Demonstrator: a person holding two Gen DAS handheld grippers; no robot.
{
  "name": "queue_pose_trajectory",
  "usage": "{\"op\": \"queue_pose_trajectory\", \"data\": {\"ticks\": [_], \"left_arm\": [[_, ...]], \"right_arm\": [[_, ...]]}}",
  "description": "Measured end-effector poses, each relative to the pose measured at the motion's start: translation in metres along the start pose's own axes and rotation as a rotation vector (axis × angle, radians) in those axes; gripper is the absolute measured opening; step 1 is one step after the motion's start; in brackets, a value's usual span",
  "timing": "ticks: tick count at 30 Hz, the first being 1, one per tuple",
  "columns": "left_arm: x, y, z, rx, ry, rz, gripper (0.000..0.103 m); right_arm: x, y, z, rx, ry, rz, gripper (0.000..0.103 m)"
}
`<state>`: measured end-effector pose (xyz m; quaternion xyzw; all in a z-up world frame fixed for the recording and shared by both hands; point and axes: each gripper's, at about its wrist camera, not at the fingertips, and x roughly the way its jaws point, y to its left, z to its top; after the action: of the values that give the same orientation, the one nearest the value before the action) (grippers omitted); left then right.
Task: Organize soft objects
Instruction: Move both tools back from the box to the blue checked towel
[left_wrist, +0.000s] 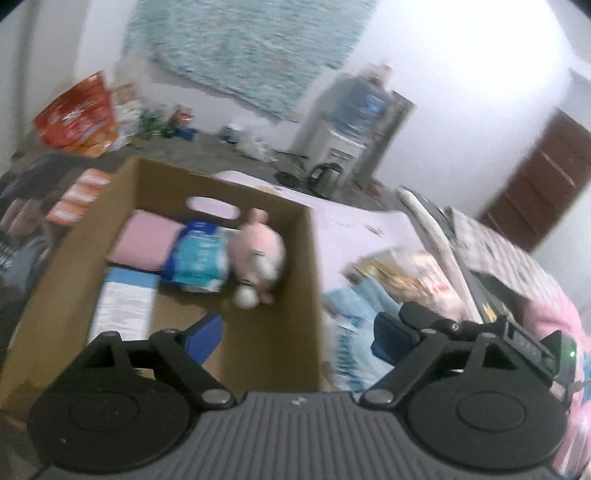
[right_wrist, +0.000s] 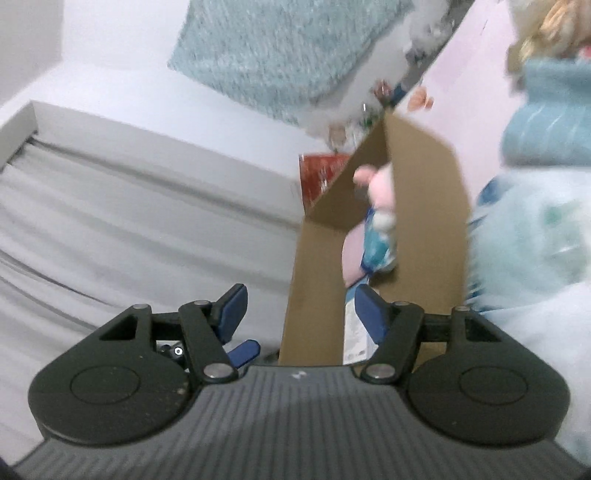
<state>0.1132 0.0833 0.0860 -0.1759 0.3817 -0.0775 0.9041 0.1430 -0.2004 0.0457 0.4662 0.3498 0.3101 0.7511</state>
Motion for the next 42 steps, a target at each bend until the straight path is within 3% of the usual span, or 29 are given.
{"op": "queue_pose_trajectory", "data": {"ticks": [8,14,19,24,30,37,39,42], "left_arm": [[0.049,-0.072,-0.016,0.144,0.091,-0.053,0.092],[0.094,-0.11,-0.008,0.192,0.137,-0.043,0.091],[0.15,-0.131,0.012,0.202,0.224,0.0,0.086],[0.218,-0.134,0.026,0.084,0.391,0.03,0.08],[0.284,-0.137,0.026,0.003,0.514,0.091,0.08],[0.326,-0.137,0.028,-0.088,0.568,0.087,0.085],[0.33,-0.139,0.028,-0.112,0.572,0.066,0.088],[0.338,-0.141,0.029,-0.135,0.576,0.062,0.089]], "right_arm": [[-0.079,-0.065,0.014,0.054,-0.157,-0.071,0.066],[-0.093,-0.121,0.036,0.133,-0.236,-0.141,0.066],[-0.076,-0.158,0.05,0.136,-0.205,-0.207,0.066],[-0.057,-0.177,0.065,0.101,-0.155,-0.262,0.065],[-0.025,-0.197,0.083,0.069,-0.1,-0.293,0.062],[0.004,-0.21,0.097,0.016,-0.069,-0.341,0.048],[0.009,-0.214,0.1,0.02,-0.062,-0.329,0.042],[0.019,-0.223,0.104,0.029,-0.041,-0.301,0.023]]}}
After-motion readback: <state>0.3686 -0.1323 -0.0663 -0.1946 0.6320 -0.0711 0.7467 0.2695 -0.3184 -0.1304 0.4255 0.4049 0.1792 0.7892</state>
